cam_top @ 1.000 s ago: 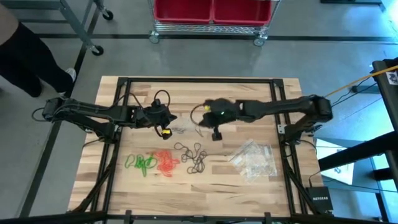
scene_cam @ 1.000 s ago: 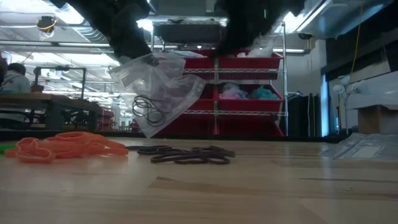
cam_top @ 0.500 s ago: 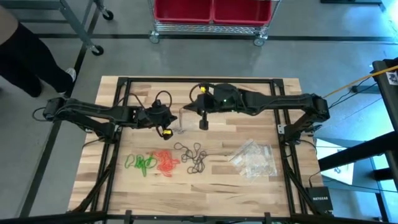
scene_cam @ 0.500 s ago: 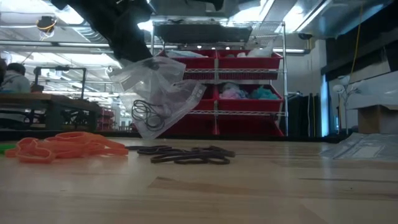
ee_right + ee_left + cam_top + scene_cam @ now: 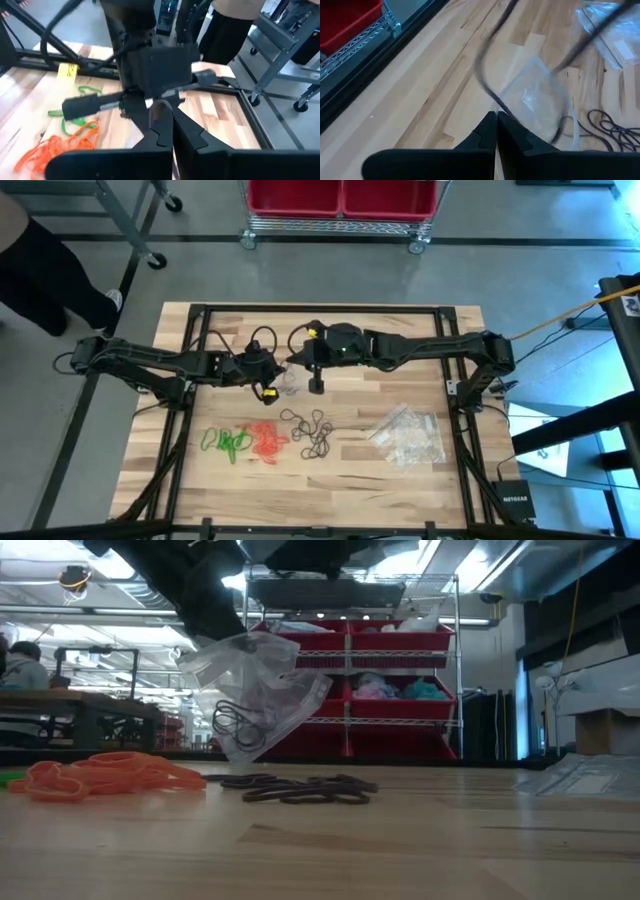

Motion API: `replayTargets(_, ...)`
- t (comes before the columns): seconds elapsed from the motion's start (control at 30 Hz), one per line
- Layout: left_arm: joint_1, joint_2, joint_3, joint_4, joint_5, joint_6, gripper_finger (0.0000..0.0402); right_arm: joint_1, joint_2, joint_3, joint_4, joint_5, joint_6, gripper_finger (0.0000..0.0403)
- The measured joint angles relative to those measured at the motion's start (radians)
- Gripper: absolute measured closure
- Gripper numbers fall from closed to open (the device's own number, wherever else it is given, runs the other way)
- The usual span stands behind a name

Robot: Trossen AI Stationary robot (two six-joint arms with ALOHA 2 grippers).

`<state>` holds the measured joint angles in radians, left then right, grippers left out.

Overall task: Sort rubber bands
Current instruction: Put the black rubber band into the transparent zip bag

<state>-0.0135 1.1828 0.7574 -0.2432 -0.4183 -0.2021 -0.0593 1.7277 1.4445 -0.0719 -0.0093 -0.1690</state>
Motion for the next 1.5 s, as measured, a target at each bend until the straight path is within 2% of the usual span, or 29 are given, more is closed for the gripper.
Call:
replayTargets(0.33,0.0,0.0,0.0,0.015,0.0,0.002,0.0401,0.0,0.035,0.0,0.0,-0.001,-0.014,0.0403)
replayTargets(0.53,0.0,-0.005,0.0,0.056,-0.002,0.041,0.0401,0.0,0.083,0.001,-0.04,0.009,0.041,0.0403)
replayTargets(0.83,0.001,-0.01,0.0,0.038,-0.111,0.06,0.0401,0.01,0.079,0.002,-0.081,0.021,0.094,0.0403)
replayTargets(1.2,0.001,-0.01,0.0,0.012,-0.121,0.054,0.0401,0.006,0.076,0.159,-0.183,0.033,0.078,0.0403)
replayTargets(1.5,0.0,-0.01,0.0,0.019,-0.121,0.05,0.0401,-0.001,0.084,0.172,-0.239,0.079,0.06,0.0403)
